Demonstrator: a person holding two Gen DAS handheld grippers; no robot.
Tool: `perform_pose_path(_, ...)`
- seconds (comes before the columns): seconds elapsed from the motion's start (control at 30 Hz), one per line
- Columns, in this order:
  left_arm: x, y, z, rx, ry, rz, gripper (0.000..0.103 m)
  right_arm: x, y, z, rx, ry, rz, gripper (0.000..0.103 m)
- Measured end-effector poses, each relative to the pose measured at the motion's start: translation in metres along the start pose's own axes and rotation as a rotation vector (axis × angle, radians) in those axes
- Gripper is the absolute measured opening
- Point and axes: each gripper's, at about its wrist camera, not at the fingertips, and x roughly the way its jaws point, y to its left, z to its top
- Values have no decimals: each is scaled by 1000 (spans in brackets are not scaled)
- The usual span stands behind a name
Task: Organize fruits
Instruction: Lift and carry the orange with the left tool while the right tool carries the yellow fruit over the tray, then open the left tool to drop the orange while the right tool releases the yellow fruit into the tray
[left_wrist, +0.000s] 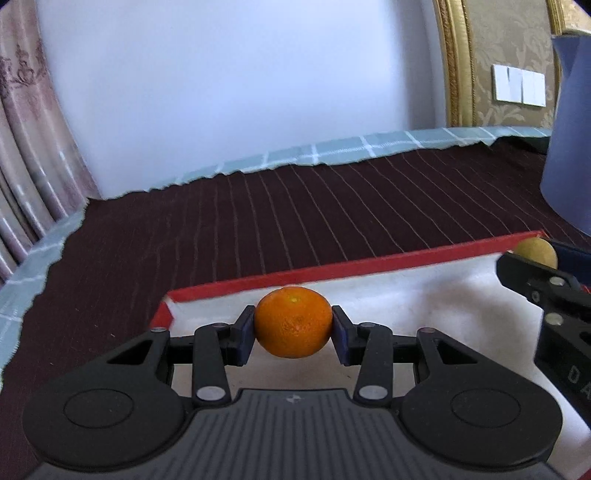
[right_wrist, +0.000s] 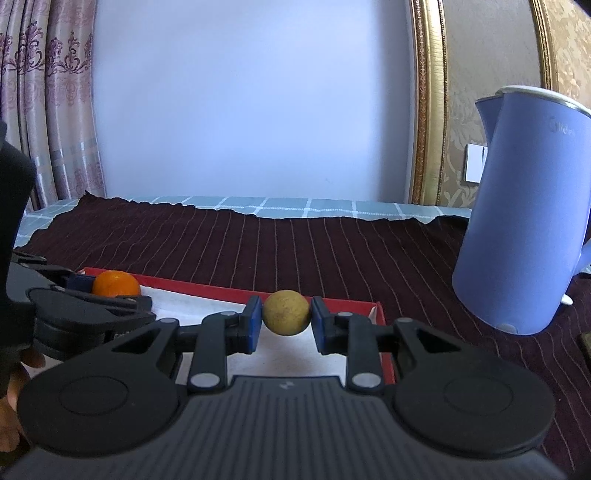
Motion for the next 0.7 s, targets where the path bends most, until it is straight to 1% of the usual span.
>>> perform_pose_path(0.1,2,-4,-2,8,7,-1,42,1,0,0,0,6,-1,27)
perform_pose_path(0.33,2,0,-2,-15,3,5,42,2,0,0,0,8,-2,27)
perform_pose_path(0.53,7,1,-5,-13,31,3,42,2,-2,0,5,7,-3,27)
perform_pose_path(0.57,7,1,-5,-14,32,2,43,2,-2,0,7,6,-3,27)
perform_pose_path(0.63,3,2,-5,-16,12,14,49,2,-3,0,12,7,-1,28)
perform_pose_path(0.67,1,2,-4,-16,2,25,58,2,-3,-1,15,6,1,33)
perform_pose_path(0.7,-1,2,-4,-16,-10,38,70,2,-3,-1,17,3,3,36)
